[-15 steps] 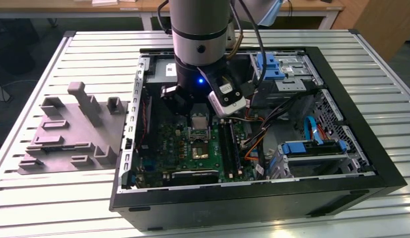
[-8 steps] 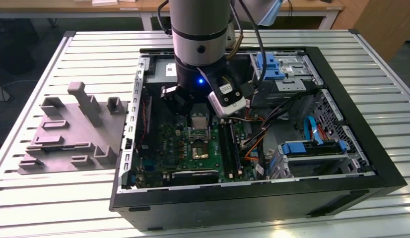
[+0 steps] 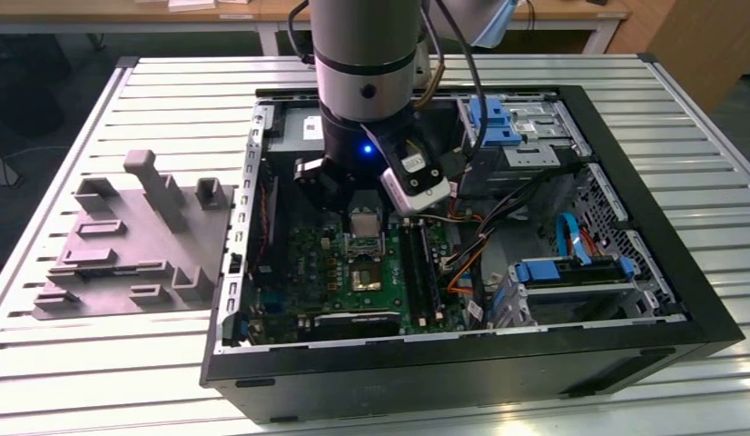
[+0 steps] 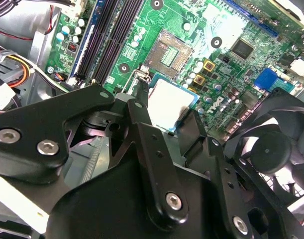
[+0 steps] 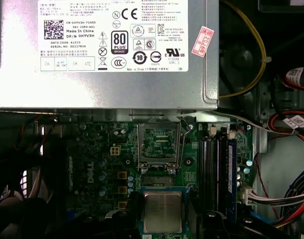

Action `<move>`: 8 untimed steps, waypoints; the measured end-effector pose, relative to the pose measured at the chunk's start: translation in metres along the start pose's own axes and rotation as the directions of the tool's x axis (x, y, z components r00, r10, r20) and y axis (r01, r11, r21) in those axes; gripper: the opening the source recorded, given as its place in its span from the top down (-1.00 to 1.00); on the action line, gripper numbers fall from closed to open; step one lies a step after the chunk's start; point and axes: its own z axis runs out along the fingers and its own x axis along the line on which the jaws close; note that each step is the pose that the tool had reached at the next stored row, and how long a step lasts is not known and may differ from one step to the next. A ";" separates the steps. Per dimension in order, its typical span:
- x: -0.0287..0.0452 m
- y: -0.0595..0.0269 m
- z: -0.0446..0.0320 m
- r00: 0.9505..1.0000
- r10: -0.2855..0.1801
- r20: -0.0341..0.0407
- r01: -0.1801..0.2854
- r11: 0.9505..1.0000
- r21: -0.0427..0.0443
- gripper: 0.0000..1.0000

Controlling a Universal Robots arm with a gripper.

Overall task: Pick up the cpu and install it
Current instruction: 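Place the cpu into insertion slot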

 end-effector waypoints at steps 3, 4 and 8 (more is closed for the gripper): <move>0.0000 0.0000 0.0002 1.000 -0.003 0.000 0.003 1.000 0.000 0.06; 0.0000 0.0000 0.0003 1.000 -0.002 0.000 0.002 1.000 0.000 0.06; 0.0000 -0.0007 0.0006 1.000 -0.003 0.000 0.003 1.000 0.000 0.06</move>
